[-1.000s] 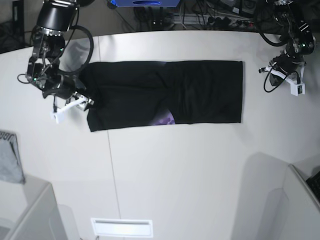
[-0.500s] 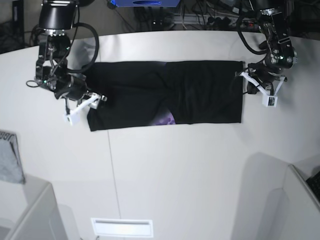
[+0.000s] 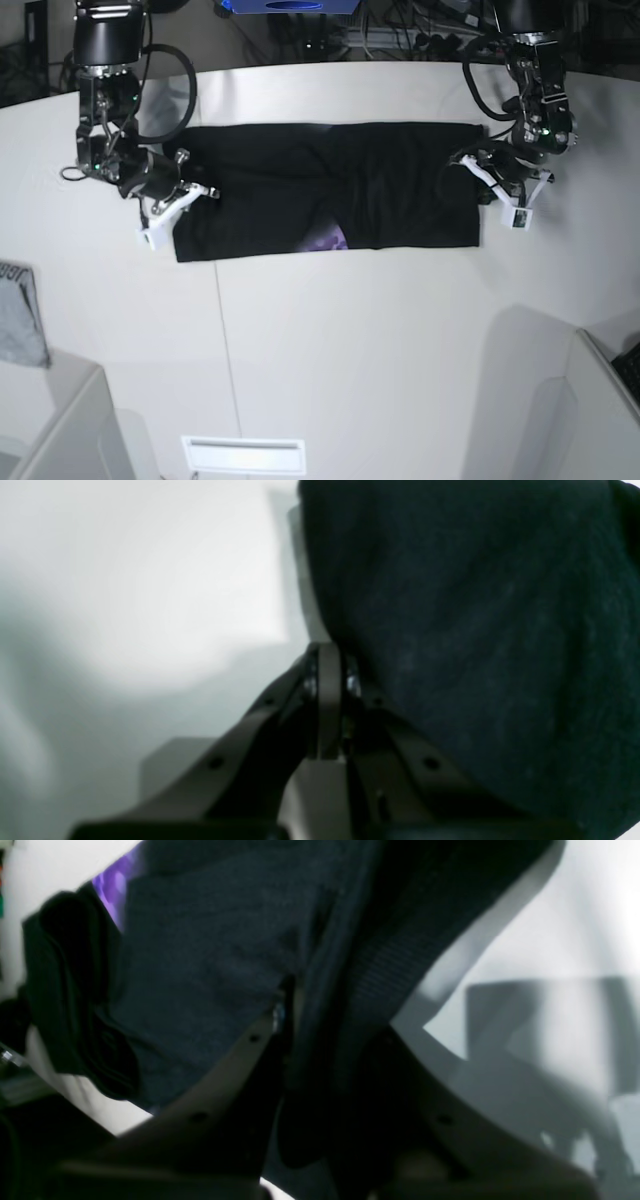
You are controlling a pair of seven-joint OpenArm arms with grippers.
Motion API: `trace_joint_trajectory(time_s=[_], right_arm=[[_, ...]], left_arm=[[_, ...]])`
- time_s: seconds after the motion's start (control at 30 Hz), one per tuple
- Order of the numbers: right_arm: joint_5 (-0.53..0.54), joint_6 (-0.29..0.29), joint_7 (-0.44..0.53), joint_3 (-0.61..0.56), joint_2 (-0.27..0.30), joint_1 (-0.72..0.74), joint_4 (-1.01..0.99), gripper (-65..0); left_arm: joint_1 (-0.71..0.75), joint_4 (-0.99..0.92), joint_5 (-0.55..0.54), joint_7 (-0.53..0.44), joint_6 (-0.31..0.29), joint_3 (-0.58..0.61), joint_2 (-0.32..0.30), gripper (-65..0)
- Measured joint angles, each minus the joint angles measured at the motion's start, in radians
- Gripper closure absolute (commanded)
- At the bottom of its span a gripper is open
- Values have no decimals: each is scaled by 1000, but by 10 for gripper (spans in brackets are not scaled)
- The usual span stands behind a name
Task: Fold the T-shirt properly
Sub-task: 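Grasp both strip ends and push them toward each other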
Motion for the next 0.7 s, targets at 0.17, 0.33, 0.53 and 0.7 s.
trace_joint_trajectory(time_s=[0.17, 0.33, 0.53, 0.7], right_arm=[[-53, -15, -2, -4, 23, -10, 56, 0], [-91, -107, -43, -6, 43, -8, 112, 0], [-85, -135, -46, -6, 38, -13, 235, 0], [-89, -137, -103, -7, 16, -22, 356, 0]], left_arm=[[-2, 14, -2, -6, -2, 46, 51, 0], [-32, 14, 2, 6, 23, 158, 58, 0], [-66, 14, 2, 24, 101, 253, 66, 0], [-74, 14, 2, 34, 100, 253, 62, 0]])
